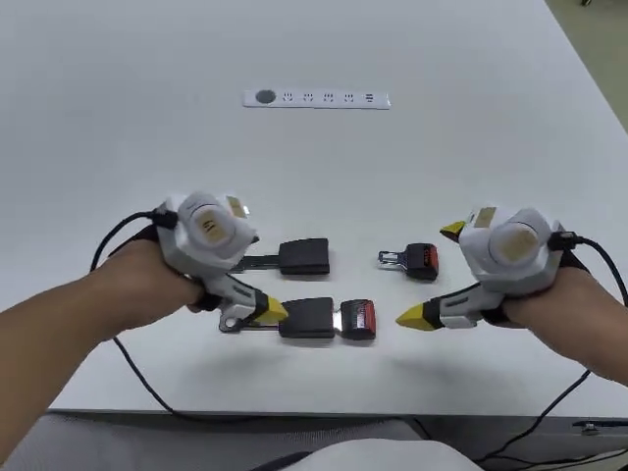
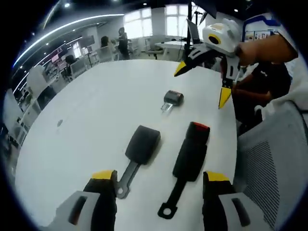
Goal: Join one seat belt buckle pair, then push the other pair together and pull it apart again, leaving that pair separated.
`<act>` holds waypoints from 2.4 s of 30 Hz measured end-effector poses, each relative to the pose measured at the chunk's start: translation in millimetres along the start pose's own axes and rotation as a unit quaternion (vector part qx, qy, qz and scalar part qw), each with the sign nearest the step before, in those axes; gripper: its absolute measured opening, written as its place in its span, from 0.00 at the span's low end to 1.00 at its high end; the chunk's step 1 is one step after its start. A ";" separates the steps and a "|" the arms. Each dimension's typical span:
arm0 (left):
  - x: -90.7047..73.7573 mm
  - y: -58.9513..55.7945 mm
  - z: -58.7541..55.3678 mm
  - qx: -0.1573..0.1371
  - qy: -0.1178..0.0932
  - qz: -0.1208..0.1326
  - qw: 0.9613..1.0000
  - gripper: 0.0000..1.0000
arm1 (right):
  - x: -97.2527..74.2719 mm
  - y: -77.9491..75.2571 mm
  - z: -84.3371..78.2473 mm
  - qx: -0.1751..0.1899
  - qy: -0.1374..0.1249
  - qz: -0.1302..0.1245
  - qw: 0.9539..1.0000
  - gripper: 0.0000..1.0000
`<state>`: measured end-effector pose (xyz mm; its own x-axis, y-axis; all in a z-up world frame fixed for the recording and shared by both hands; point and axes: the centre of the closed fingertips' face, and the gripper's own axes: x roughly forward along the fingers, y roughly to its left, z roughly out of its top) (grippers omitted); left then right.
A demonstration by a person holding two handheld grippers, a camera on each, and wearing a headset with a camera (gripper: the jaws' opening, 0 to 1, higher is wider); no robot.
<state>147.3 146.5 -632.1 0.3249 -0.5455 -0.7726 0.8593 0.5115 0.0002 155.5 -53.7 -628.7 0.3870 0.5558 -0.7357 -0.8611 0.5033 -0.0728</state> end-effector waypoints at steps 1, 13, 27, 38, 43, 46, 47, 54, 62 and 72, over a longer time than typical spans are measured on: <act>-8.5 1.6 -6.8 -0.015 -0.005 0.011 1.000 0.76 | -5.2 4.9 -1.5 0.008 -0.002 0.000 1.000 0.94; -52.4 6.0 -57.5 -0.099 -0.031 0.053 0.993 0.95 | -24.5 16.3 -25.4 0.056 -0.012 -0.012 0.998 1.00; -53.1 -1.8 -51.3 -0.109 -0.053 0.059 0.991 1.00 | -31.6 20.7 -30.9 0.079 -0.009 -0.029 0.996 1.00; -50.7 -6.2 -49.0 -0.110 -0.061 0.062 0.990 1.00 | -32.3 27.1 -35.7 0.093 -0.009 -0.031 0.995 1.00; -50.9 -6.7 -49.2 -0.110 -0.061 0.063 0.990 1.00 | -30.7 28.4 -35.3 0.092 -0.010 -0.031 0.995 1.00; -51.3 -5.5 -48.5 -0.108 -0.062 0.062 0.990 1.00 | -33.6 29.7 -29.4 0.092 -0.012 -0.035 0.995 1.00; -51.7 -5.5 -47.5 -0.107 -0.063 0.062 0.990 1.00 | -33.3 29.5 -29.5 0.092 -0.013 -0.035 0.995 1.00; -53.7 -2.1 -46.6 -0.102 -0.071 0.066 0.990 1.00 | -30.9 25.6 -27.2 0.088 -0.009 -0.042 0.995 1.00; -50.4 -2.3 -43.5 -0.106 -0.071 0.061 0.990 1.00 | -29.7 28.7 -34.6 0.106 -0.011 -0.047 0.993 1.00; -47.7 -3.4 -42.1 -0.112 -0.076 0.062 0.989 1.00 | -21.0 43.7 -35.0 0.117 -0.008 -0.031 0.993 1.00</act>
<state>112.3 198.7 -622.0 0.4924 -0.5544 -0.6710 0.7061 0.7051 -0.0645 98.2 -66.6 -639.9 0.4438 0.5276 -0.7243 -0.7355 0.6762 0.0419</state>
